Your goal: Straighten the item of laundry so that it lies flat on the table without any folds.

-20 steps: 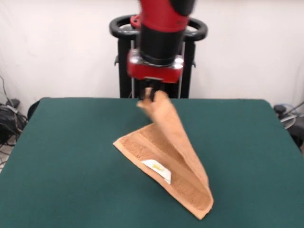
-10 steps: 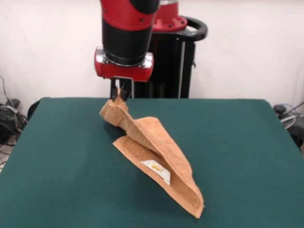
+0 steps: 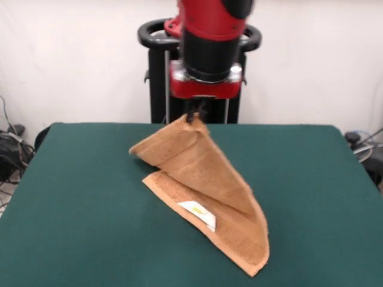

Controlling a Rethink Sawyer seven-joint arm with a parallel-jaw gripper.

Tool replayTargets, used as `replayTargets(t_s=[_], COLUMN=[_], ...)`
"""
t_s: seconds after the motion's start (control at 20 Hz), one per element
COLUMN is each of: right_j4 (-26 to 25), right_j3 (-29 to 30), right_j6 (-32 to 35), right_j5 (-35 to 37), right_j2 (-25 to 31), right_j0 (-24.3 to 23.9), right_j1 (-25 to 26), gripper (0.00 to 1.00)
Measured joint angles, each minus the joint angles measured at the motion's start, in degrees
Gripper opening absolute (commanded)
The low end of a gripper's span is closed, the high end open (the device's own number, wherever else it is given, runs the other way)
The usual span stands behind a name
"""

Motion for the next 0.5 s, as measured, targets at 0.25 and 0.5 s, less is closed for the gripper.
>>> replayTargets(t_s=[0.25, 0.5], right_j4=[4.1, 6.3], right_j3=[5.6, 10.7], right_j6=[1.2, 4.3], right_j5=[-1.9, -4.0], right_j2=[-0.3, -1.4], right_j0=[6.9, 14.5], right_j1=[-1.6, -4.1], gripper=[0.0, 0.0])
